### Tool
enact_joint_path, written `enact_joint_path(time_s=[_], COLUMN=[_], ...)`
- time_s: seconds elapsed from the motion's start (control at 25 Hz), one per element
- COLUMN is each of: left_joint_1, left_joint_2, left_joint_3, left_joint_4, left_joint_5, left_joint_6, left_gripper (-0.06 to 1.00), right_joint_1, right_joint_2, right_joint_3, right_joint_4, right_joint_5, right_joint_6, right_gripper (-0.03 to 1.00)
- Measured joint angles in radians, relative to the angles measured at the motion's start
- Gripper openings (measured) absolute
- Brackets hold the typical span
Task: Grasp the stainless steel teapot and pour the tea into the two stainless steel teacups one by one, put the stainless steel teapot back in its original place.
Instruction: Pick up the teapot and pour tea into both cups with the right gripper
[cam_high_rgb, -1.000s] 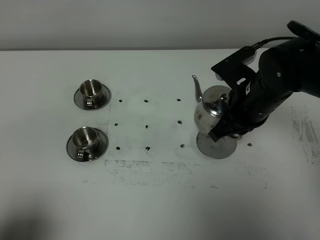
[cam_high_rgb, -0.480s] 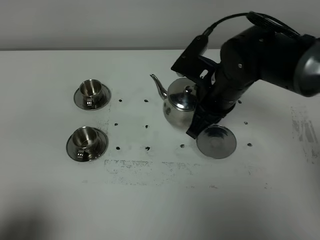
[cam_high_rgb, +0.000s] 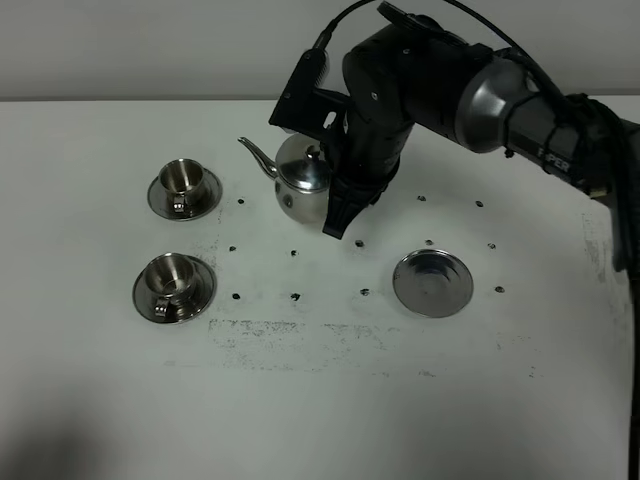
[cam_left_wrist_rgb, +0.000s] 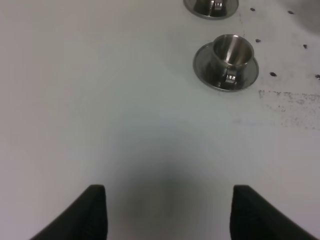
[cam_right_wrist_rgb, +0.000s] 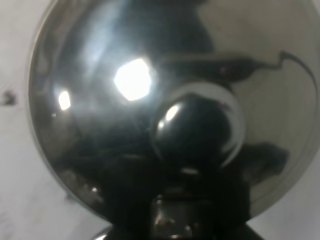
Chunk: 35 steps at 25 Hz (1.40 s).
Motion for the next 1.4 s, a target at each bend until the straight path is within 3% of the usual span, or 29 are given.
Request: enact_joint_path(time_s=[0.16, 0.52, 1.4], left_joint_1=[0.000, 0.000, 0.000], left_joint_2=[0.000, 0.000, 0.000], left_joint_3=[0.000, 0.000, 0.000], left_joint_4=[0.000, 0.000, 0.000], left_joint_5=[0.000, 0.000, 0.001], left_joint_6=[0.000, 0.000, 0.000], left_gripper=[0.52, 0.52, 0.52], right_joint_1=[0.000, 0.011, 0.036], right_joint_2=[0.097, 0.234, 0.357], right_joint_3=[-0.163, -0.410, -0.560], right_joint_4=[-0.017, -0.099, -0.223], right_joint_5=[0.051, 0.067, -0.059], right_joint_6=[-0.036, -0.100, -0.398], right_gripper=[0.18, 0.18, 0.18])
